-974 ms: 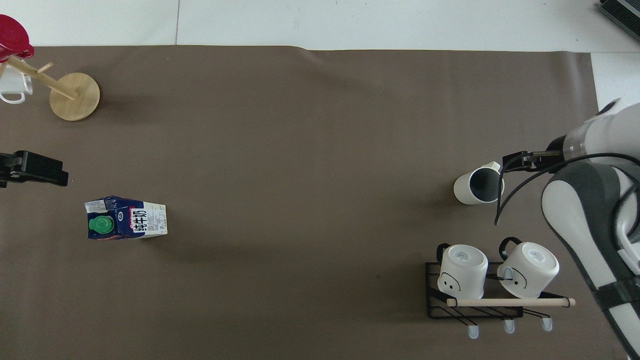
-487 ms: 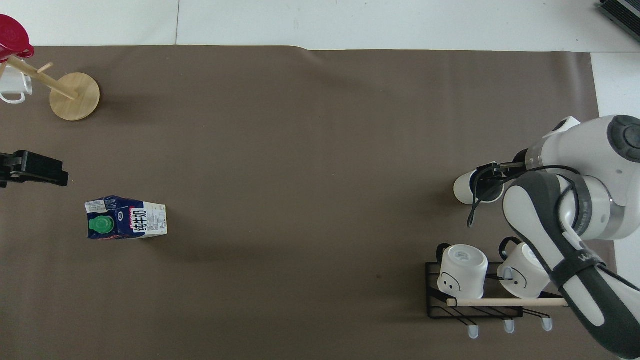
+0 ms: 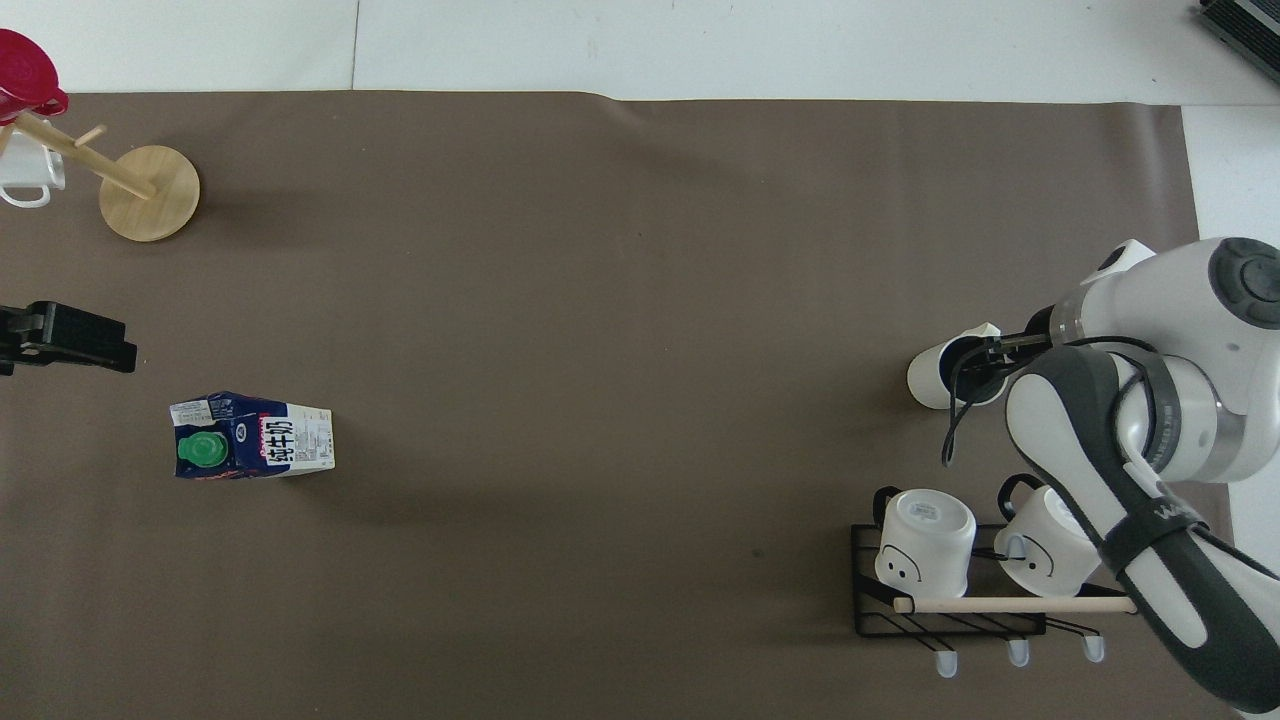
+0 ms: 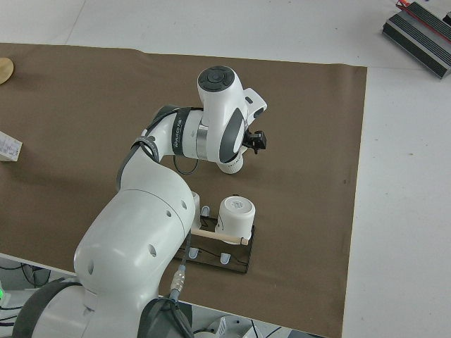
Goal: Place cup and milk on table
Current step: 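Reach the right gripper to the white mug and grasp its rim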
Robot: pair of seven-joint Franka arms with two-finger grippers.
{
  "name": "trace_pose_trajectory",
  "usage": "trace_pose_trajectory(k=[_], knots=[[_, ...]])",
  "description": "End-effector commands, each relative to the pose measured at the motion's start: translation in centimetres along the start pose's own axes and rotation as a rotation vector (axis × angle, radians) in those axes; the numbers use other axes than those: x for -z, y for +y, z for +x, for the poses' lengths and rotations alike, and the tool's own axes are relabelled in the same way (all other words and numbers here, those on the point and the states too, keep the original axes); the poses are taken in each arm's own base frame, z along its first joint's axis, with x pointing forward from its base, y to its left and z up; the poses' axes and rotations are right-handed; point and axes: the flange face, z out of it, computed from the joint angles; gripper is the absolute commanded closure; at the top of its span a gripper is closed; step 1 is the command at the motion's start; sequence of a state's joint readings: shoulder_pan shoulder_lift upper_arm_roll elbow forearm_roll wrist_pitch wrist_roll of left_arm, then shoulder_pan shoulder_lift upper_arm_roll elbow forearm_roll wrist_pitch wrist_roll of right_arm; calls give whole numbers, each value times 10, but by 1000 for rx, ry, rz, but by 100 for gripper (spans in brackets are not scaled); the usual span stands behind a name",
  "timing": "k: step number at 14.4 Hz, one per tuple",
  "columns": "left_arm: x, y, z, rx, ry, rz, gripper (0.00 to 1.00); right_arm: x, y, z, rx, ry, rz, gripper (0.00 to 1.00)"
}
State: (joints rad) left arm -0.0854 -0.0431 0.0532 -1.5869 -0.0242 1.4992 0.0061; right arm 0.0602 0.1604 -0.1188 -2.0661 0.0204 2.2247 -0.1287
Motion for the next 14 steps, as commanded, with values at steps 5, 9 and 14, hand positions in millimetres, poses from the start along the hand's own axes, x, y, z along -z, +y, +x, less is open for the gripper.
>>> trace_pose_trajectory(k=[5,9,14], knots=[[8,-14,-4,33,2,13,0,50,-7,14,32,56,23,0],[8,-29,-4,64,7,12,0,53,-59,21,35,83,28,0],[9,-19,-3,41,13,13,0,30,-80,17,80,71,26,0]])
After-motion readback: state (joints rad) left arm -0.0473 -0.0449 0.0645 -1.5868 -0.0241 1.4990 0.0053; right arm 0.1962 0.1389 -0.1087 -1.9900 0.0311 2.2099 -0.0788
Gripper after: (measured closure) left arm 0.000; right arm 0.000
